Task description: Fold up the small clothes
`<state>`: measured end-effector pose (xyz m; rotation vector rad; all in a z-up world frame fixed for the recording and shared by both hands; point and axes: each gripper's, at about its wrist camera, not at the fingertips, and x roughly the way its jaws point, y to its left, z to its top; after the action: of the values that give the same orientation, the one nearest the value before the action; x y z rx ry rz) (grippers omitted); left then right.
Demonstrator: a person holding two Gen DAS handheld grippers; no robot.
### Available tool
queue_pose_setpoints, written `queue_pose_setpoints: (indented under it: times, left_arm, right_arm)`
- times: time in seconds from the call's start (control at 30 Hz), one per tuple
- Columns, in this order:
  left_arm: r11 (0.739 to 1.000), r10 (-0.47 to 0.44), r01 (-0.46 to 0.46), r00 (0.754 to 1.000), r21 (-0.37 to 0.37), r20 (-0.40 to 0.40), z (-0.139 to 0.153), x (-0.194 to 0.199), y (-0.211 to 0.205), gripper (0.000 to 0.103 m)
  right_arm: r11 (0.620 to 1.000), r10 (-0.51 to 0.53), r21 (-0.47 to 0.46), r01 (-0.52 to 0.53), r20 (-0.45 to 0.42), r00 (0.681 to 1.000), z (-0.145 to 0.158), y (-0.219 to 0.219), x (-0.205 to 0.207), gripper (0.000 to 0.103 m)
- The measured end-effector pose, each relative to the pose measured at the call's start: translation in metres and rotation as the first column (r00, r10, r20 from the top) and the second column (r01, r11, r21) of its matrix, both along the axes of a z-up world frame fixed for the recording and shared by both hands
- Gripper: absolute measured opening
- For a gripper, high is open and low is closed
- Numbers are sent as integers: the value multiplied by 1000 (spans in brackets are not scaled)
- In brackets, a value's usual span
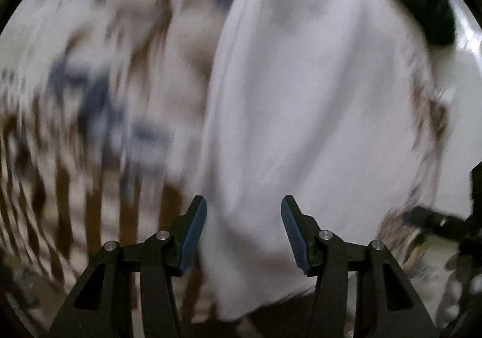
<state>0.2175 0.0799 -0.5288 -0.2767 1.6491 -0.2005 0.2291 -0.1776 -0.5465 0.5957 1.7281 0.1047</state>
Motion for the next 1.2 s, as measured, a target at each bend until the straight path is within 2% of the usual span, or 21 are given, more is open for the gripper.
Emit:
queue_pose_setpoints:
  times: [0.1, 0.23, 0.3, 0.33, 0.4, 0.43, 0.47, 0.5, 0.53, 0.57, 0.7, 0.83, 0.9, 0.97, 1.03, 1.1, 1.13, 1.17, 1.2]
  left_arm:
    - [999, 37, -36, 998, 22, -42, -10, -33, 21, 50]
    - [989, 145, -146, 988, -29, -50, 0, -51, 44, 50]
    - [966, 210, -213, 977, -145, -39, 5, -52, 47, 50]
    - [960, 220, -224, 975, -170, -39, 5, -56, 57, 50]
    - [958, 220, -222, 975, -180, -32, -2, -54, 44, 48]
    - [965, 206, -203, 979, -168, -3, -4, -55, 36, 37]
    - [970, 190, -184, 982, -157, 22, -4, -56, 28, 8]
    - [978, 165, -158, 985, -135, 42, -6, -53, 18, 9]
    - [983, 144, -133, 986, -127, 82, -1, -51, 14, 8]
    - [984, 136, -123, 985, -125, 104, 4, -53, 12, 8]
    - [980, 164, -144, 974, -138, 153, 28, -69, 20, 7]
    - [968, 202, -177, 971, -177, 131, 35, -71, 36, 7]
    - [975, 181, -161, 975, -152, 129, 30, -72, 42, 7]
    - [982, 162, -150, 981, -115, 104, 8, -72, 50, 8]
    - [982, 155, -146, 985, -118, 71, -14, -66, 48, 8]
    - [969, 185, -177, 982, -174, 32, -23, -57, 55, 12]
    - [963, 196, -187, 980, -194, 28, -19, -56, 59, 14]
    - [961, 200, -189, 979, -204, 34, -14, -57, 64, 24]
    - [959, 208, -192, 976, -207, 61, -6, -58, 69, 28]
  right_arm:
    - [999, -6, -49, 5, -35, 999, -21, 5, -36, 65]
    - [999, -28, -43, 26, -45, 999, -36, 8, -61, 65]
    - [998, -32, -53, 29, -44, 999, -42, 10, -69, 65]
    - [998, -41, -59, 38, -48, 998, -45, 6, -72, 65]
    - [996, -70, -52, 67, -55, 996, -56, 10, -73, 65]
    - [996, -84, -46, 81, -60, 995, -60, 10, -76, 65]
    - [994, -101, -38, 99, -55, 993, -63, 11, -79, 64]
    - [993, -115, -34, 114, -40, 993, -64, 11, -79, 56]
    - [991, -126, -43, 125, -24, 992, -64, 12, -82, 20]
    - [989, -135, -58, 133, -23, 991, -63, 7, -86, 10]
    - [978, -198, -67, 198, 6, 980, -49, -10, -108, 9]
    - [981, -179, -75, 181, 32, 983, -28, -10, -122, 8]
    - [985, -147, -85, 149, 34, 989, -25, -7, -125, 8]
    - [987, -125, -102, 127, 19, 992, -25, -6, -120, 8]
    - [989, -122, -91, 120, -12, 992, -44, -3, -118, 9]
    - [993, -98, -67, 95, -39, 994, -62, -2, -112, 15]
    - [996, -79, -54, 76, -62, 995, -68, -3, -108, 22]
    - [996, -88, -28, 86, -68, 994, -68, -6, -107, 26]
    - [995, -102, 8, 103, -62, 993, -65, -10, -105, 31]
